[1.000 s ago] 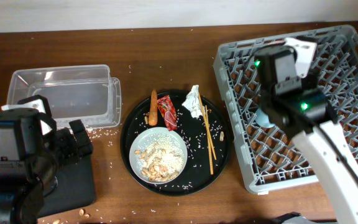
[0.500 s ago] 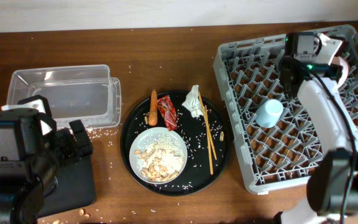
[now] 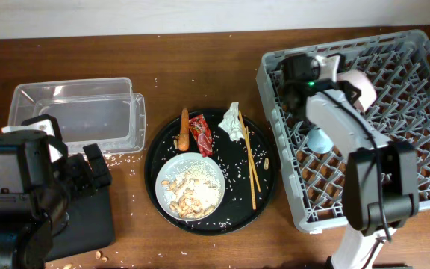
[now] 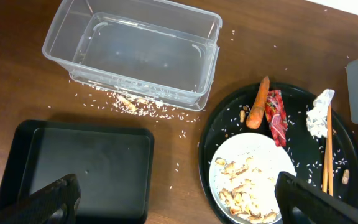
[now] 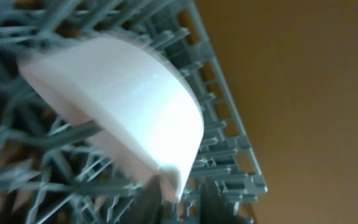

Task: Sort waste into correct bins and load items into the dishwasher rack
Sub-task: 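Move the right gripper to the chopsticks on the black tray, then grasp one chopstick with the right gripper, then place the chopstick into the dish rack with the right gripper, then grasp the second chopstick with the right gripper, then place the second chopstick in the dish rack and retract the right arm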

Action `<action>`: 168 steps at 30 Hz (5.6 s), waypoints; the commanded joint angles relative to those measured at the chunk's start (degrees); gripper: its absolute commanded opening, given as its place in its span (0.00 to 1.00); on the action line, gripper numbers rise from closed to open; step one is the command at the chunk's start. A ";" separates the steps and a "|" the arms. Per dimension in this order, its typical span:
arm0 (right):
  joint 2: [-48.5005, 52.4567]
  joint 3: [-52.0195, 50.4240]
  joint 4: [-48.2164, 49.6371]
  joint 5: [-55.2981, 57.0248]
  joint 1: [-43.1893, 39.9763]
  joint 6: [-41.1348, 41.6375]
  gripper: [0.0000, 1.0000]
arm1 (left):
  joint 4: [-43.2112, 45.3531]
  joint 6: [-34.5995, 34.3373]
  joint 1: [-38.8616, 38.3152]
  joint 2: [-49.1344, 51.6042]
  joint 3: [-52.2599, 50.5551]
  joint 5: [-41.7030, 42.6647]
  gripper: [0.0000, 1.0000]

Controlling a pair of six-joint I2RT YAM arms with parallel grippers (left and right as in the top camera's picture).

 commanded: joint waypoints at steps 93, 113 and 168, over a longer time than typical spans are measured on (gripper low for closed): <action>-10.54 0.94 -14.27 -64.70 14.32 -3.74 0.04 | -0.13 -0.57 0.39 -0.09 0.04 -1.01 0.99; -12.46 1.36 -12.37 -61.46 4.83 -4.39 0.47 | -0.13 -0.57 0.39 -0.09 0.04 -1.03 0.99; -19.26 4.00 -13.18 -59.87 6.86 -7.65 0.04 | -0.13 -0.57 0.39 -0.09 0.04 -1.01 0.99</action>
